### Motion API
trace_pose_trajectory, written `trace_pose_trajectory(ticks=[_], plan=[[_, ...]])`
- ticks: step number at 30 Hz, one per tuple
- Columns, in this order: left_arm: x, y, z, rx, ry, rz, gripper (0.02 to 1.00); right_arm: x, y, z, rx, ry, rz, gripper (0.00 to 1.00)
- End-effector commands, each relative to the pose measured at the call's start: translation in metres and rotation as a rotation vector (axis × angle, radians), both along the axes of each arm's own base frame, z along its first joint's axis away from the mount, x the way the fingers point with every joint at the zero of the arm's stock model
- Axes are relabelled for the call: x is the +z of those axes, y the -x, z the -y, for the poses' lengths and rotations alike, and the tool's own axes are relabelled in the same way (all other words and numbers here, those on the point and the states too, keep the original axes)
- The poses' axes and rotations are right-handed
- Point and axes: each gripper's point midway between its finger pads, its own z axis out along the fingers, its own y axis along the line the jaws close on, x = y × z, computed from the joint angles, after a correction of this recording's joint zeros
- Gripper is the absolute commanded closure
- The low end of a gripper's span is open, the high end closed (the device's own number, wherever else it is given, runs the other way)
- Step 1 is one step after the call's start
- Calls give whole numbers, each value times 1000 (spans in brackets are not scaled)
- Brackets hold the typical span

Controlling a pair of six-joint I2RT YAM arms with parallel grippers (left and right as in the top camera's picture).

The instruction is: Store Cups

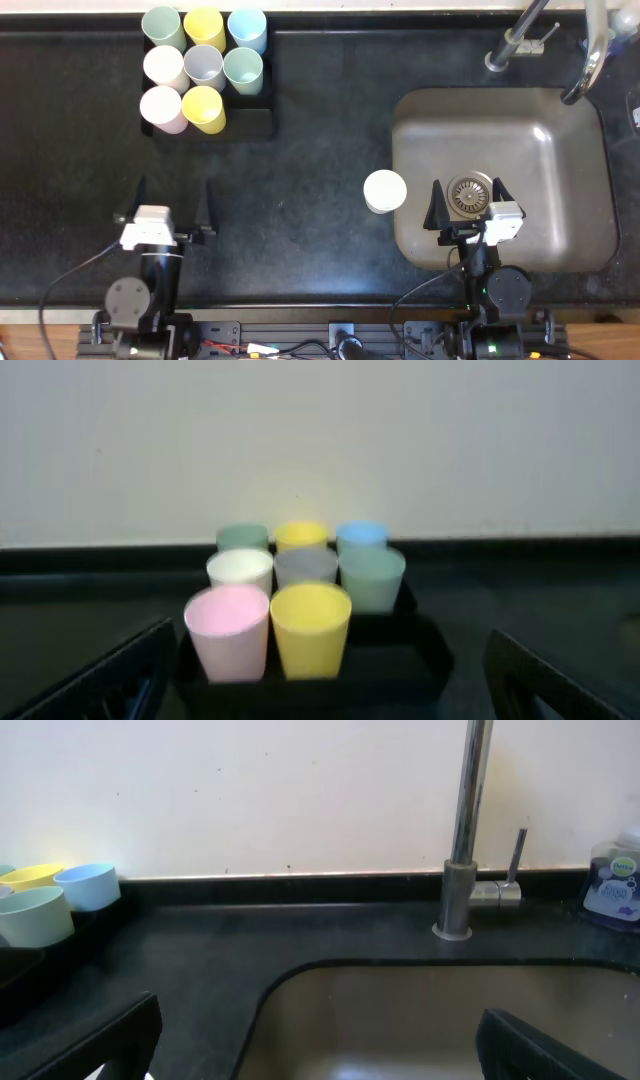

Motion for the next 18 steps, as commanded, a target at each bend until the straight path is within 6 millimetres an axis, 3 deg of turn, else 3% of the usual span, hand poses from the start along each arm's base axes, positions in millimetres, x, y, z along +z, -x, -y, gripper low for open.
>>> trace_pose_trajectory(ticks=[1,18], plan=[[-44,-1,6,-33,-72,-130,20,-4,0,0,0,6,-1,3],[-44,-1,2,-13,-71,-133,23,-4,0,0,0,6,-1,3]])
